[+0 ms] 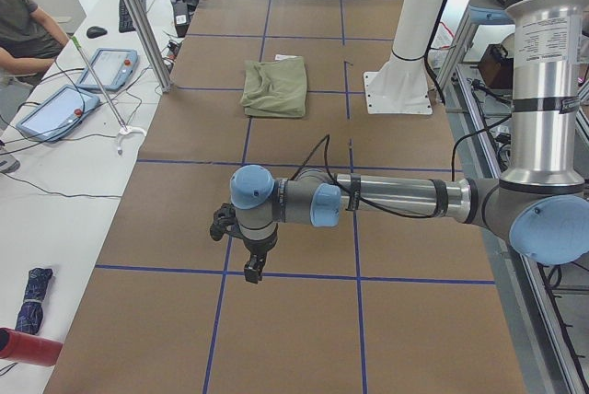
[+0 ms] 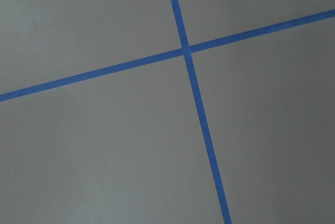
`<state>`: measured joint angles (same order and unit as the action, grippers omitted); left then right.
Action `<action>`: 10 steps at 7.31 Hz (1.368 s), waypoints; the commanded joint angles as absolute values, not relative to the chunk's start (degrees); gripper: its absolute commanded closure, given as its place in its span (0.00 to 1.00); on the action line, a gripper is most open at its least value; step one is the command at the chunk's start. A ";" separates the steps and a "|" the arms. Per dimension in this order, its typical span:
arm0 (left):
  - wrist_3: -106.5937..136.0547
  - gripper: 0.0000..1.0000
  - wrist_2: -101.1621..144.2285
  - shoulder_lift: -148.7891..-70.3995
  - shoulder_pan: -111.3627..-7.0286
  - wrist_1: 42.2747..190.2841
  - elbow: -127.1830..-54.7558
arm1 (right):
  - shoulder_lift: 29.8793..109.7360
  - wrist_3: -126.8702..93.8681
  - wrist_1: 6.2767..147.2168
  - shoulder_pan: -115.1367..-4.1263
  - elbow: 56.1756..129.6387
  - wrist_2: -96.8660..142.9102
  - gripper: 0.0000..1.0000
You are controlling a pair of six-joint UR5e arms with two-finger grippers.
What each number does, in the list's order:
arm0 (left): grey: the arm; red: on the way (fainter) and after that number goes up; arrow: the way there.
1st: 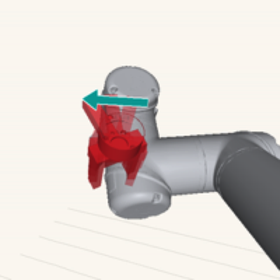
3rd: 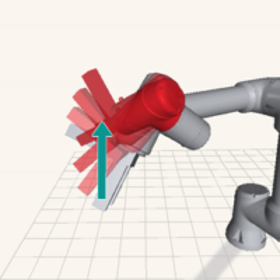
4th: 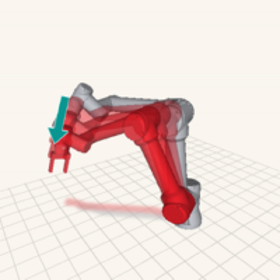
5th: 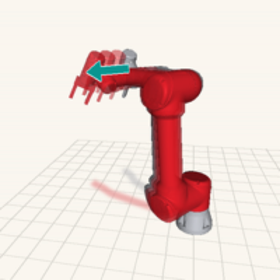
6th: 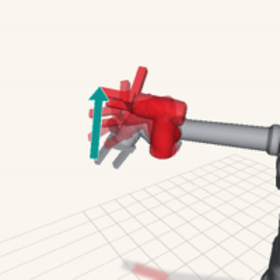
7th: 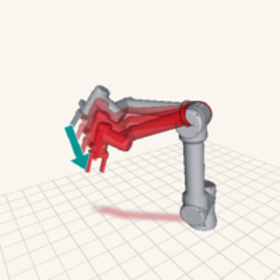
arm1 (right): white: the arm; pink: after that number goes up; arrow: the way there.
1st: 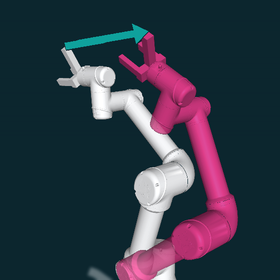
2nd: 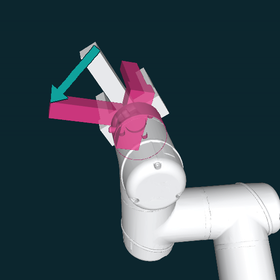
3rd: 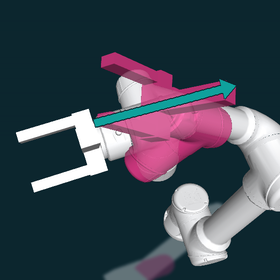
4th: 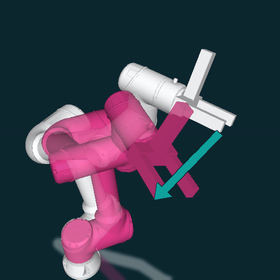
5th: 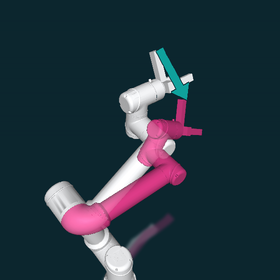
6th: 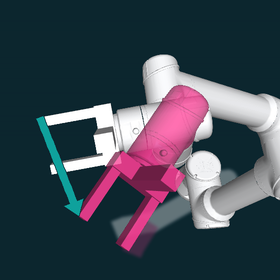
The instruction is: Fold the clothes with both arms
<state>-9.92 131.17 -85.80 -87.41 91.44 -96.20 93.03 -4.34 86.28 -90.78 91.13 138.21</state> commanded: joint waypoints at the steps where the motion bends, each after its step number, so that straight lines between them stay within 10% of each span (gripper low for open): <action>1: -9.67 0.00 131.13 -85.78 -87.45 91.41 -96.33 | 92.81 -4.92 86.31 -89.13 93.94 133.37 0.00; 10: 6.94 0.00 131.57 -85.87 -87.45 91.41 -96.15 | 92.81 -6.24 86.22 -88.51 94.04 133.15 0.00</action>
<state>6.85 131.57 -85.79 -87.46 91.40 -96.20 92.81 -6.32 86.25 -88.51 94.03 133.15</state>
